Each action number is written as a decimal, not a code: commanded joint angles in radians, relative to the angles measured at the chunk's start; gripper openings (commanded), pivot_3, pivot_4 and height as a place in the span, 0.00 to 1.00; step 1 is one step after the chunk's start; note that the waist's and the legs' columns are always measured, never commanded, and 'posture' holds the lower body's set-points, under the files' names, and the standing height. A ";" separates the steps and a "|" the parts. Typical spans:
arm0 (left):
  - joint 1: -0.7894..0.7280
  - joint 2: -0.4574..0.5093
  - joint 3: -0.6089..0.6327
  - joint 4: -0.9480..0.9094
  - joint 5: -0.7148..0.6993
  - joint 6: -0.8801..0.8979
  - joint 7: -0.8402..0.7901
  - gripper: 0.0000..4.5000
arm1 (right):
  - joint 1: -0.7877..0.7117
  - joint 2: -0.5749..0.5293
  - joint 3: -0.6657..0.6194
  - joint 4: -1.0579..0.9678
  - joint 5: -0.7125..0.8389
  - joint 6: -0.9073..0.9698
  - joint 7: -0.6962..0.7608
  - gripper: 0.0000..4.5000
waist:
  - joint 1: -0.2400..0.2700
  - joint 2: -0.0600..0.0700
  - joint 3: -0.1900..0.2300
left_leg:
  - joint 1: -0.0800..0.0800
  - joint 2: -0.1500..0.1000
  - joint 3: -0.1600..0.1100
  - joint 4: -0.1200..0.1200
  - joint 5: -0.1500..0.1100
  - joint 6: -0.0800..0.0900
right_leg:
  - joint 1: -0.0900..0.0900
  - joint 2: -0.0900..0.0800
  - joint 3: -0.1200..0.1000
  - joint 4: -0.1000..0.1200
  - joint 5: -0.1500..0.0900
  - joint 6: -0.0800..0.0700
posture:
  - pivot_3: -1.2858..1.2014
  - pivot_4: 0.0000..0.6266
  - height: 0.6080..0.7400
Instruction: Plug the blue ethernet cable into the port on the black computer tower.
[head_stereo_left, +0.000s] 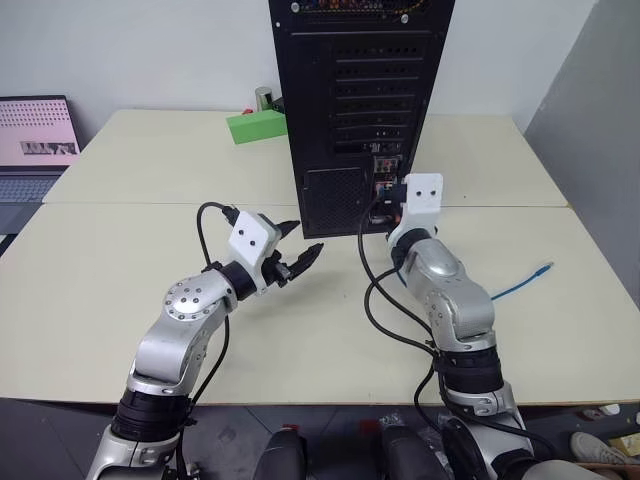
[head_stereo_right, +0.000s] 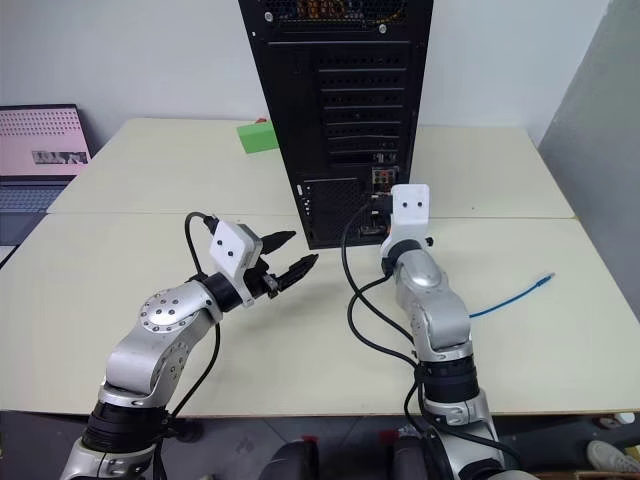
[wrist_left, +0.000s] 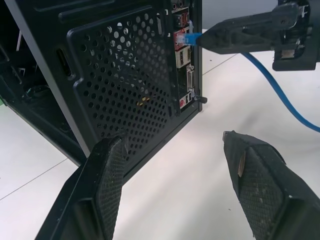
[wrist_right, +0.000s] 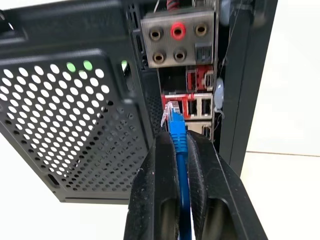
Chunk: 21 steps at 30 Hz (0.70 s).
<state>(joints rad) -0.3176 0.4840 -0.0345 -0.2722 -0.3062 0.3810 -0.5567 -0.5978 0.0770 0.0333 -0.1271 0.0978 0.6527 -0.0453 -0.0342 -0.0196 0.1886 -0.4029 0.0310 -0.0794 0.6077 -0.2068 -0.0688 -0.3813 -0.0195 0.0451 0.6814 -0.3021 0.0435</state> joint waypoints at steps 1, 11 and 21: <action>-0.008 -0.006 0.016 -0.048 0.004 -0.018 0.004 0.71 | -0.028 -0.004 0.007 -0.007 -0.012 -0.026 0.003 0.00 | 0.000 0.000 0.000 | 0.000 0.000 0.000 0.000 0.000 0.000 | 0.000 0.000 0.000 0.000 0.000 0.000 | 0.52 0.24 1.00; -0.004 -0.008 0.017 -0.050 0.006 -0.017 0.005 0.71 | -0.032 -0.001 -0.006 -0.022 -0.011 -0.030 -0.007 0.00 | -0.001 0.000 0.000 | 0.000 0.000 0.000 0.000 0.000 0.000 | 0.000 0.000 0.000 0.000 0.000 0.000 | 0.52 0.24 1.00; -0.007 -0.008 0.015 -0.047 0.007 -0.021 -0.002 0.71 | -0.021 -0.009 -0.012 -0.046 -0.014 -0.021 -0.016 0.00 | -0.001 0.000 0.000 | 0.000 0.000 0.000 0.000 0.000 0.000 | 0.000 0.000 0.000 0.000 0.000 0.000 | 0.52 0.24 1.00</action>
<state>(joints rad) -0.3174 0.4785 -0.0345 -0.2746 -0.3009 0.3810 -0.5572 -0.6018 0.0695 0.0311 -0.1162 0.0915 0.6472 -0.0517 -0.0356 -0.0196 0.1886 -0.4029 0.0311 -0.0795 0.6076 -0.2067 -0.0688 -0.3814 -0.0195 0.0452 0.6815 -0.3021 0.0435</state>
